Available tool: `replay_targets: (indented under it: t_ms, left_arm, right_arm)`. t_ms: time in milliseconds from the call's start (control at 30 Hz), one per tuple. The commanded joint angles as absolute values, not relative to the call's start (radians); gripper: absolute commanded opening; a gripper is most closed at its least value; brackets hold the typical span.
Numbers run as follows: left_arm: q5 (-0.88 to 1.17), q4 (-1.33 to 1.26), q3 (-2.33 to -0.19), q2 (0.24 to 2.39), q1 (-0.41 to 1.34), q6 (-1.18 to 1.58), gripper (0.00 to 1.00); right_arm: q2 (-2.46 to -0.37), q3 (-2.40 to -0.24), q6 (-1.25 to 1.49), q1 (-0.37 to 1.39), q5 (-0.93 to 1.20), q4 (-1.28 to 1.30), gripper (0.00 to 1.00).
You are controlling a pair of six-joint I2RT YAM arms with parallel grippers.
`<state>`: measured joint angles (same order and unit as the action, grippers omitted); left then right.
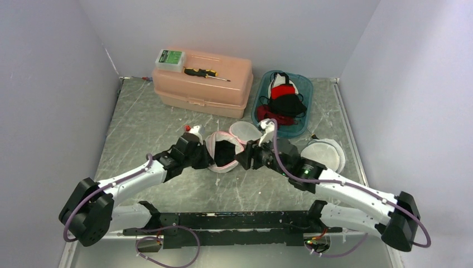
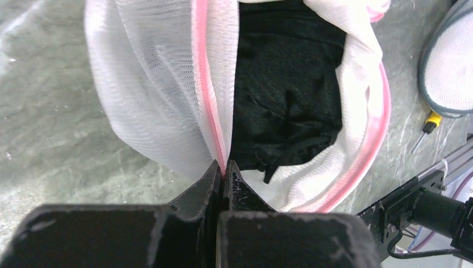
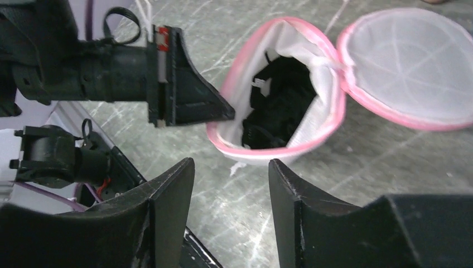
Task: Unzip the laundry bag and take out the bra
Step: Pick up the bra from the laundry bag.
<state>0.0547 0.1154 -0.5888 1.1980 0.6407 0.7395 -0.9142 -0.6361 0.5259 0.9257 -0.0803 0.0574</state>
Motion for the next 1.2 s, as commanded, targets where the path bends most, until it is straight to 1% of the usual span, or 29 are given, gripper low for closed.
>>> replay_targets:
  t_ms: [0, 133, 267, 467, 600, 733, 800, 867, 1000, 1167]
  left_arm:
    - [0.014, 0.085, -0.575, 1.160, 0.687, 0.713, 0.03]
    - [0.002, 0.100, -0.560, 1.139, 0.708, 0.718, 0.03]
    - [-0.035, 0.121, -0.549, 1.121, 0.729, 0.718, 0.03]
    - [-0.040, 0.134, -0.534, 1.123, 0.750, 0.719, 0.03]
    - [-0.057, 0.133, -0.517, 1.123, 0.785, 0.718, 0.03]
    - [-0.085, 0.131, -0.494, 1.117, 0.824, 0.734, 0.03]
    - [-0.107, 0.114, -0.472, 1.098, 0.851, 0.746, 0.03]
    - [-0.115, 0.100, -0.459, 1.089, 0.864, 0.757, 0.03]
    - [-0.121, 0.091, -0.468, 1.109, 0.882, 0.761, 0.03]
    - [-0.145, 0.088, -0.472, 1.123, 0.900, 0.769, 0.03]
  right_arm:
    - [-1.046, -0.751, 0.467, 0.986, -0.080, 0.008, 0.54]
    - [-1.178, -0.759, 0.465, 1.010, -0.094, -0.018, 0.51]
    - [-1.231, -0.722, 0.482, 1.011, -0.139, -0.055, 0.48]
    - [-1.294, -0.645, 0.480, 1.012, -0.214, -0.041, 0.49]
    - [-1.228, -0.554, 0.507, 1.017, -0.225, -0.048, 0.48]
    - [-1.067, -0.507, 0.515, 1.022, -0.218, -0.061, 0.49]
    - [-1.010, -0.531, 0.509, 1.022, -0.207, -0.066, 0.49]
    - [-1.011, -0.589, 0.496, 1.022, -0.187, -0.072, 0.49]
    - [-1.163, -0.775, 0.455, 1.021, -0.145, -0.066, 0.48]
    - [-1.392, -0.877, 0.436, 0.994, -0.103, -0.080, 0.44]
